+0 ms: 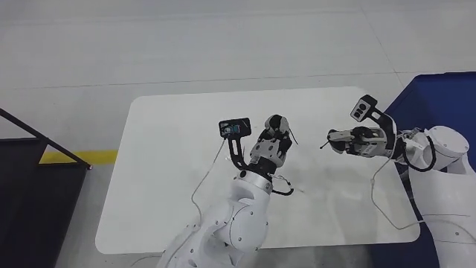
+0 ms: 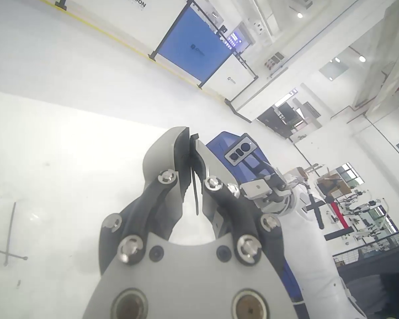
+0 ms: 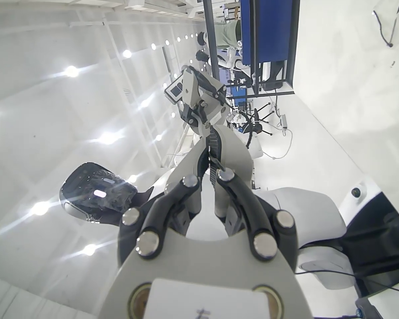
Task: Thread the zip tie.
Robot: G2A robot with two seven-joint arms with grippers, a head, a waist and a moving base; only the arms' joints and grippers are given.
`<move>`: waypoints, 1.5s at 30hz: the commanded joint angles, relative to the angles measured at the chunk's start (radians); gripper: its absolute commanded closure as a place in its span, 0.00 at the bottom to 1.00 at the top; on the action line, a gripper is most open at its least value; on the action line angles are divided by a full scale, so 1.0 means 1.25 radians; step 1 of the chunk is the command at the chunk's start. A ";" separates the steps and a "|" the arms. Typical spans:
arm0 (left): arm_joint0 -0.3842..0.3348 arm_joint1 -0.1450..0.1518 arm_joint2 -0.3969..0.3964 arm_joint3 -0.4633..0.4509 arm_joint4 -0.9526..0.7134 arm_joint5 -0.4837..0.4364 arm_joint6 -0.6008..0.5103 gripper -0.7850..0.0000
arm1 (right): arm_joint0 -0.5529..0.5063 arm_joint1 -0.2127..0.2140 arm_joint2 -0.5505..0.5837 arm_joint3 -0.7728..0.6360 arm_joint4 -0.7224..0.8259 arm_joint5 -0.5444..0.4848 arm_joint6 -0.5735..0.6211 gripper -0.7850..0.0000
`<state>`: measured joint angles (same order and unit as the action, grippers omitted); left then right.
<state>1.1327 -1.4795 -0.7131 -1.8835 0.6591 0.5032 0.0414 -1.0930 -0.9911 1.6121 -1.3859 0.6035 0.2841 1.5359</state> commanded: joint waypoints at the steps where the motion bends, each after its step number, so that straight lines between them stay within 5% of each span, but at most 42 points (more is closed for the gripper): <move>1: 0.000 0.000 0.000 0.000 0.000 0.000 0.000 1.00 | 0.000 0.000 0.000 0.000 -0.001 0.000 0.000 1.00; 18: 0.058 0.007 -0.006 -0.024 0.086 -0.162 -0.027 1.00 | -0.043 0.015 -0.037 -0.059 -0.028 0.009 -0.009 1.00; 33: 0.094 0.005 -0.015 -0.035 0.131 -0.222 -0.075 1.00 | -0.054 0.053 -0.059 -0.082 0.014 0.030 -0.030 1.00; 45: 0.111 -0.002 -0.024 -0.041 0.144 -0.234 -0.067 1.00 | -0.054 0.053 -0.059 -0.082 0.014 0.030 -0.030 1.00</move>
<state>1.2706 -1.4820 -0.7428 -1.9357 0.8366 0.2115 -0.0406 -1.1611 -0.9247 1.5384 -1.4890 0.6216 0.3216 1.4984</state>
